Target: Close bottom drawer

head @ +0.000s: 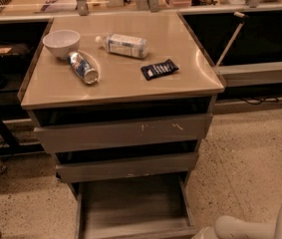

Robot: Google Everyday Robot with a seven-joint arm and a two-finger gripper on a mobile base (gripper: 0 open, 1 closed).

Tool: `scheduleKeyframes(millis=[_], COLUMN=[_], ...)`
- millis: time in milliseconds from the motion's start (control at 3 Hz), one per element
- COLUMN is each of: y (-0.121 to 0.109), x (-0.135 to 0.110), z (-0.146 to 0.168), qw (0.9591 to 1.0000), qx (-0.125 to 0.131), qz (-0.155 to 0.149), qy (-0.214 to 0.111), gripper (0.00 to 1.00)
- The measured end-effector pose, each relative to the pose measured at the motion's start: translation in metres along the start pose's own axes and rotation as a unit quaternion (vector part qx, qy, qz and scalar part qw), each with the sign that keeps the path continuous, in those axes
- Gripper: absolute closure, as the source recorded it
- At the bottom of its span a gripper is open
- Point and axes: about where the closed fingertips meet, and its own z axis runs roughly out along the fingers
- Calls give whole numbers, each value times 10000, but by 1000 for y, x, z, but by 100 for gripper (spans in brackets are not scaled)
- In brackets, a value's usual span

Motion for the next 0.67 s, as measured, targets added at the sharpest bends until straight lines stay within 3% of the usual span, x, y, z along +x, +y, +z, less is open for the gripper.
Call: scheduleKeyframes(millis=[333, 667], y=[-10, -10], x=[-14, -15], z=[-1, 0], qw=[9996, 9996], qx=[218, 224], qz=[-143, -155], qy=[85, 83], gripper=[100, 81])
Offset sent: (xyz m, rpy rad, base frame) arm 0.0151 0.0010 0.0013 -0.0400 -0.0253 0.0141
